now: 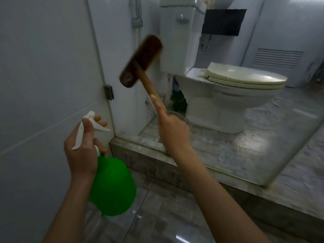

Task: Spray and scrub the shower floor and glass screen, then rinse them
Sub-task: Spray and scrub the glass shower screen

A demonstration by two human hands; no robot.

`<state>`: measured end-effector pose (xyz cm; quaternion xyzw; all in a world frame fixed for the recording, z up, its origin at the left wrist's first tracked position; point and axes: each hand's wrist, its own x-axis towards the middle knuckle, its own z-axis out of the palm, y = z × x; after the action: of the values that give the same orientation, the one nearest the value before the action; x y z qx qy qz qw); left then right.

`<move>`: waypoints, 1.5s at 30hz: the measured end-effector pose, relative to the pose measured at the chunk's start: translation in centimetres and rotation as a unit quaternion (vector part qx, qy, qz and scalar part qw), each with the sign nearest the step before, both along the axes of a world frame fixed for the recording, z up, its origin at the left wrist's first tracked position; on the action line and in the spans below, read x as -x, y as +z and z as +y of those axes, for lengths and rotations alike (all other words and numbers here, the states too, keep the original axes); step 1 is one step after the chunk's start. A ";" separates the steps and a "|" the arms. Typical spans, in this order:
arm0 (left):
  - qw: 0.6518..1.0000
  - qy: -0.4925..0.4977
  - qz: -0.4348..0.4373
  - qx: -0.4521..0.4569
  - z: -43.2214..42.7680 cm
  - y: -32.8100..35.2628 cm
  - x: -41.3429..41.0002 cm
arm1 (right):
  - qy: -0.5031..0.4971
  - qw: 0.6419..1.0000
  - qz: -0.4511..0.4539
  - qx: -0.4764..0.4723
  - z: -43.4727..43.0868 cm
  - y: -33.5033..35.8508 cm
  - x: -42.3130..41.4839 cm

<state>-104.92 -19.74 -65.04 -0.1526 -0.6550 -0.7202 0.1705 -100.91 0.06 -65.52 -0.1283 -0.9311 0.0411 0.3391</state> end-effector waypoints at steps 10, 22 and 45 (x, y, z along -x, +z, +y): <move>0.999 0.023 -0.013 -0.020 -0.7 -1.3 1.6 | -0.058 0.996 -0.054 0.051 2.3 -8.6 -8.9; 0.999 0.004 -0.039 0.007 -0.9 -2.8 1.9 | -0.051 0.986 -0.155 0.029 2.0 -13.2 -9.3; 0.997 -0.003 -0.052 0.053 1.5 -6.5 2.0 | -0.046 0.964 -0.258 0.047 0.2 -16.6 -6.9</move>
<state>-106.87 -18.28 -71.56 -0.1254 -0.6997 -0.6919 0.1260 -93.98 0.22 -82.11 -0.1933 -0.9771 0.0344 0.0825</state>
